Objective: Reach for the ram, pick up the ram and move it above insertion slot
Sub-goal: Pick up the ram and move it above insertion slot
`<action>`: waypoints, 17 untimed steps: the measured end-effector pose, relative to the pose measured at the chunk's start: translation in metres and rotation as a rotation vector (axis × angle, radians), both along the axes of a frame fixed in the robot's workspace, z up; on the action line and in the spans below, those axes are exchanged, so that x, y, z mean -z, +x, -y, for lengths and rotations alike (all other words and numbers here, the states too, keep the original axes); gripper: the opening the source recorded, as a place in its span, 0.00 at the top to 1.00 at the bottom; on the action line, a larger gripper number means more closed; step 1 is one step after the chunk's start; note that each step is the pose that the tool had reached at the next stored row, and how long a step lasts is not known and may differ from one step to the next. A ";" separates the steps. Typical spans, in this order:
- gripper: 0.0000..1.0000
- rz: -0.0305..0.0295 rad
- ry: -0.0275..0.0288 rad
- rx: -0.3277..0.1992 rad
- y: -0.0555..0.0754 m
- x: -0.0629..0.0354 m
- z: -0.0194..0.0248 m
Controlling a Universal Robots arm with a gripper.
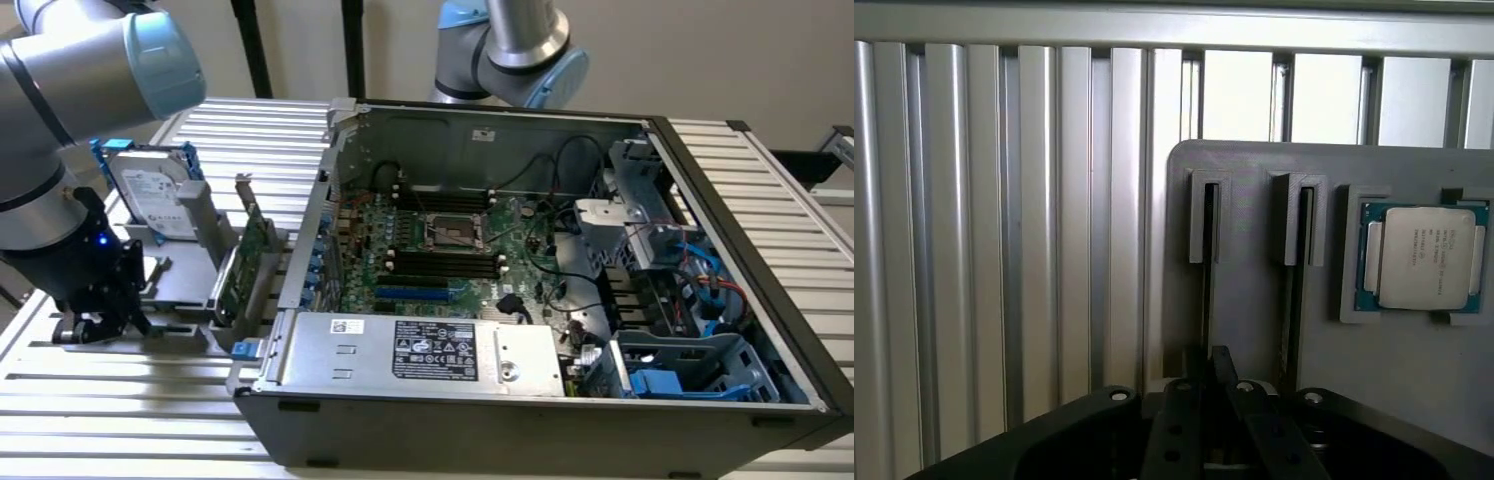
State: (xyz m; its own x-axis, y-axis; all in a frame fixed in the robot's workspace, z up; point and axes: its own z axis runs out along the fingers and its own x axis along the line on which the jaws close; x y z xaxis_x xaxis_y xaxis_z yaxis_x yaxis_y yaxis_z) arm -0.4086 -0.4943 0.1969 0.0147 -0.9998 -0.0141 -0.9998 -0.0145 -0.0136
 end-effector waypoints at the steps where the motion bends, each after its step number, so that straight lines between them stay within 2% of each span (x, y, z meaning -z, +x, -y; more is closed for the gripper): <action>1: 0.86 0.0000 0.0001 0.000 0.000 0.0000 0.0000; 17: 0.86 0.0002 0.0003 0.004 0.000 -0.0004 -0.0001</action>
